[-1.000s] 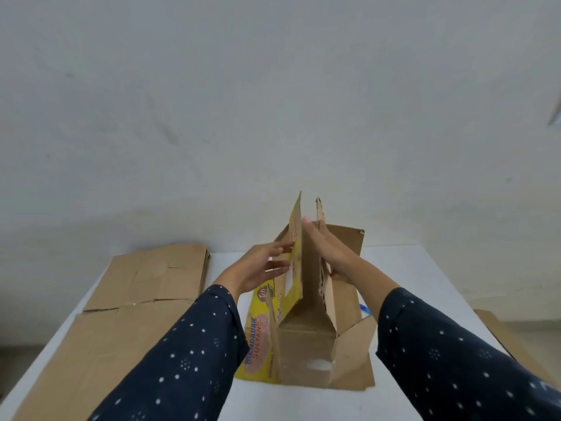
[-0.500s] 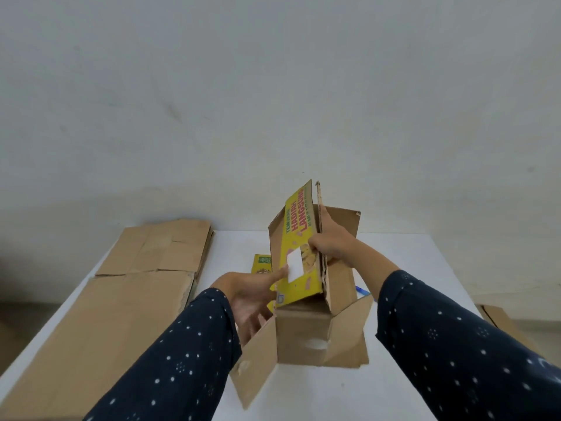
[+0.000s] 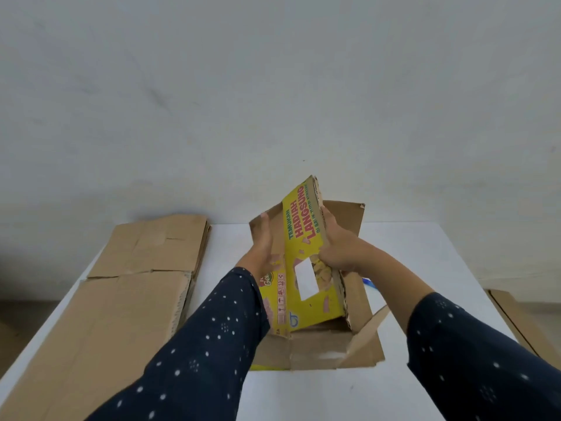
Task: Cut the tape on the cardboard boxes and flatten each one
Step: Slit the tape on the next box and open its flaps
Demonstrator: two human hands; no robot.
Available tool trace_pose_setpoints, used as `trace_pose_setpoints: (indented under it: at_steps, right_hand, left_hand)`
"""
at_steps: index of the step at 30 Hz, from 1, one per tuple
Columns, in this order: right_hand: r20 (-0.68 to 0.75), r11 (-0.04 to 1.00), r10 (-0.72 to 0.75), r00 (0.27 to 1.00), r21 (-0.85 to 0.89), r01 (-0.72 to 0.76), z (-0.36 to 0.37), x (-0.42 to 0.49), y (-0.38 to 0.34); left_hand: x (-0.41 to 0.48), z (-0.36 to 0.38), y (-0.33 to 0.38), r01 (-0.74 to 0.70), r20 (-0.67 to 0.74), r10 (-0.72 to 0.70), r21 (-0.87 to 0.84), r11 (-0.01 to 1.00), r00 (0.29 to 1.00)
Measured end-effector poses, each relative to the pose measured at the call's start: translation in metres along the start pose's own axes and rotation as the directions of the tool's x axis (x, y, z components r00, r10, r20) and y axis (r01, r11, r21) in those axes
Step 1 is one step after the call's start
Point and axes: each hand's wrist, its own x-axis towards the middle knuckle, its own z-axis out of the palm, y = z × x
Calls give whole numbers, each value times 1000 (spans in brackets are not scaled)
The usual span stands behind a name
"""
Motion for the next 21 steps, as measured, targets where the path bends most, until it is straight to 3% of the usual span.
trace_pose_setpoints:
  at_steps: [5,10,12,14,18,21]
  right_hand:
    - [39,999,2,999,36,-3,-3,-15,-2]
    - [116,998,57,992,-39,-53,-22,-31,-14]
    - [114,996,61,992,-71,-53,-29,-32,-20]
    - [53,995,64,997,-78,-60,-34,-26,-22]
    - [-205,988,64,977,-122,-90,-34,9,-14]
    - [-296,960,68,953,-242,-143,-35,34,-1]
  left_hand:
    - [-4,7,37,-114,-107,110,-34,993,988]
    - [-6,21,53,-56,46,52,77,995,998]
    - [-3,30,58,-99,-66,102,57,993,993]
    - [2,40,61,-84,-133,90,53,995,987]
    - [-8,43,65,3,-50,5,146,989,999]
    - [4,33,58,73,-59,-61,235,969,996]
